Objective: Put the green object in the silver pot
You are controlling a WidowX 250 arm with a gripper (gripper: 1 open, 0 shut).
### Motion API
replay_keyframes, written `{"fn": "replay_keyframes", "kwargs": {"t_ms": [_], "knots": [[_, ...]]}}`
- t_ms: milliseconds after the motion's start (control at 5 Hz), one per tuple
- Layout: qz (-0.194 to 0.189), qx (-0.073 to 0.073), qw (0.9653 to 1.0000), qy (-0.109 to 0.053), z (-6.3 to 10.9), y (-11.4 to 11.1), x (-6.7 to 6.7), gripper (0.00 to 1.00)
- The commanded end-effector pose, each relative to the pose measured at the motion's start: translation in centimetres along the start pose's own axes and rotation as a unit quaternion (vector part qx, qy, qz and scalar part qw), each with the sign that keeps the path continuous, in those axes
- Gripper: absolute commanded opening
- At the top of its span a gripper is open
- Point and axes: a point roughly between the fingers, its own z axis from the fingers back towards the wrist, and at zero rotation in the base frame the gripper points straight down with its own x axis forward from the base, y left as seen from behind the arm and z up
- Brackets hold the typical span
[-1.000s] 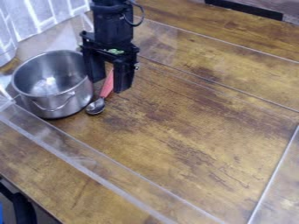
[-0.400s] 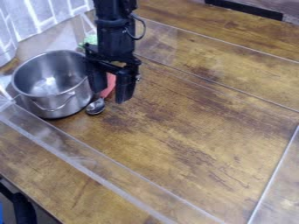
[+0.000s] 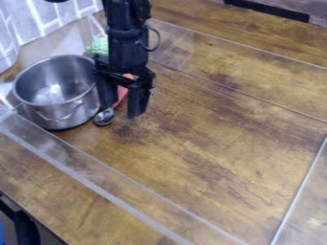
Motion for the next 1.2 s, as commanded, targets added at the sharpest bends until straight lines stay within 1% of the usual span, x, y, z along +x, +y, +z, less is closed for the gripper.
{"fn": "replay_keyframes", "kwargs": {"t_ms": [0,1000], "knots": [[0.01,0.003,0.9999,-0.012,0.5,0.7,0.0,0.0],[0.017,0.003,0.9998,-0.011,-0.5,0.8,0.2,0.0]]}}
